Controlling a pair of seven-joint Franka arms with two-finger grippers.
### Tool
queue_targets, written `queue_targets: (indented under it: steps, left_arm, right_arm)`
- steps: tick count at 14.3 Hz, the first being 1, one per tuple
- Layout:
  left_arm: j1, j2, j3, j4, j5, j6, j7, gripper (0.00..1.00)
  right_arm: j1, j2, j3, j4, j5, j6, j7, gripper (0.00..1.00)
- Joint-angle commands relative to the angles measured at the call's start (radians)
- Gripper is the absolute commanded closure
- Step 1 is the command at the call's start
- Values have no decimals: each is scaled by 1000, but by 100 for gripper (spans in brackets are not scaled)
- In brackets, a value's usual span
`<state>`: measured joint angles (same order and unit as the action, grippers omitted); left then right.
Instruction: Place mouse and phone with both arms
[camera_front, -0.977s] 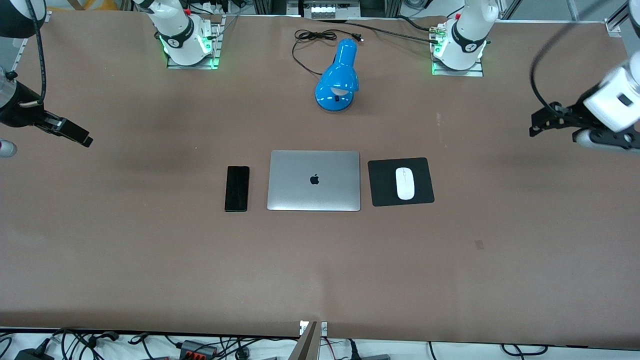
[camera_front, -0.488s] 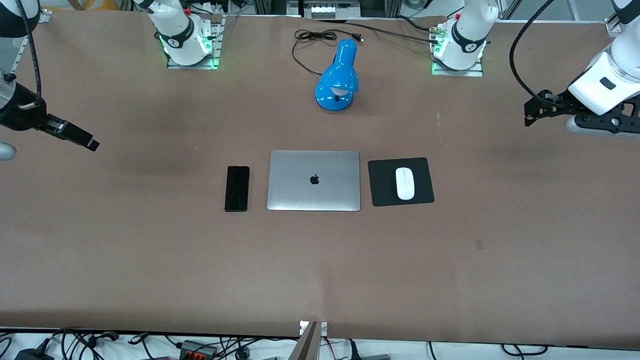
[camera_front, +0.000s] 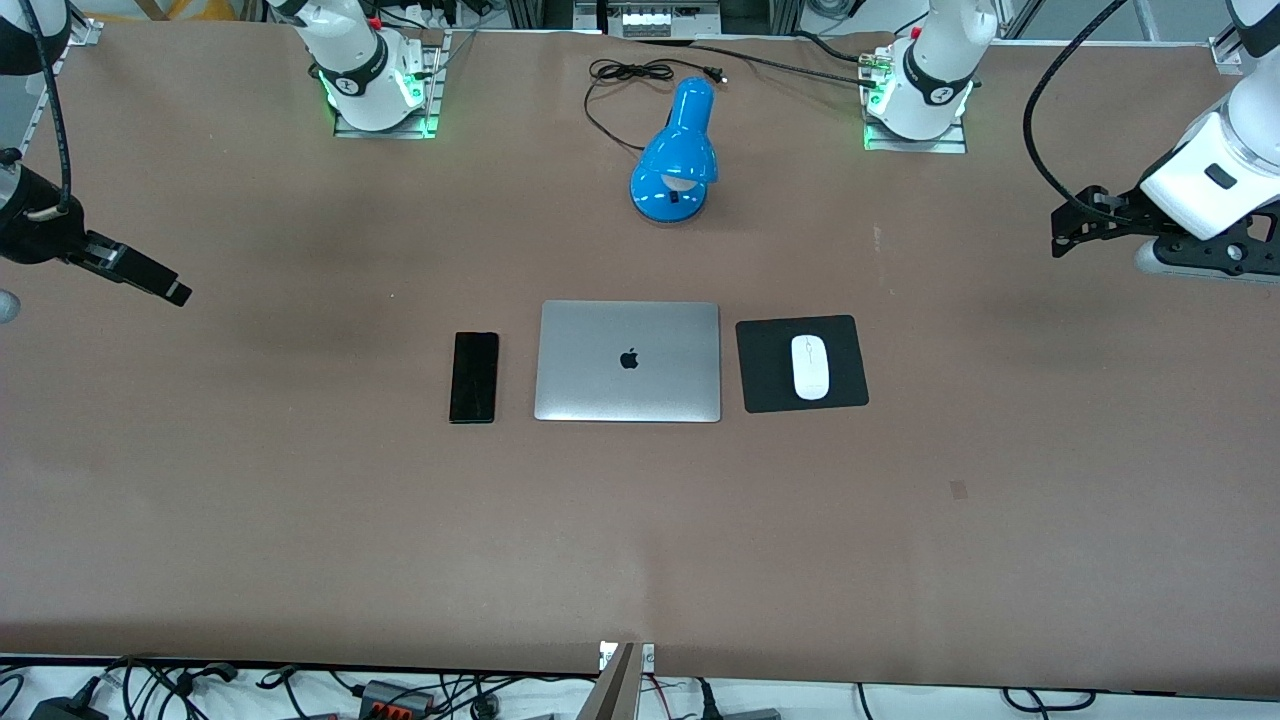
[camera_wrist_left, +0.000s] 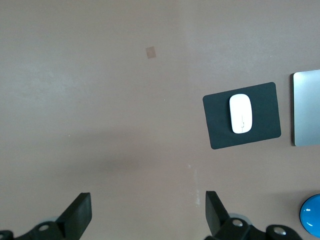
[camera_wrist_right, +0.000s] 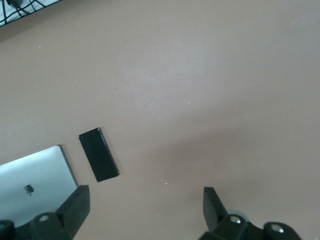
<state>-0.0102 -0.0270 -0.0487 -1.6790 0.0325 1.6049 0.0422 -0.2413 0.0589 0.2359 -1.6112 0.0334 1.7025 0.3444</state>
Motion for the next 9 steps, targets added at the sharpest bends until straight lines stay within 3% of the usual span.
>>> queue_targets:
  steps: [1,9]
  left_arm:
    - [-2,18,0,35,12,-29,-10,0]
    - [3,18,0,35,9,-33,-10,0]
  right_arm:
    - [35,9,19,22,-117,-12,1,0]
    - [28,19,14,20,-127,-17,-2,0]
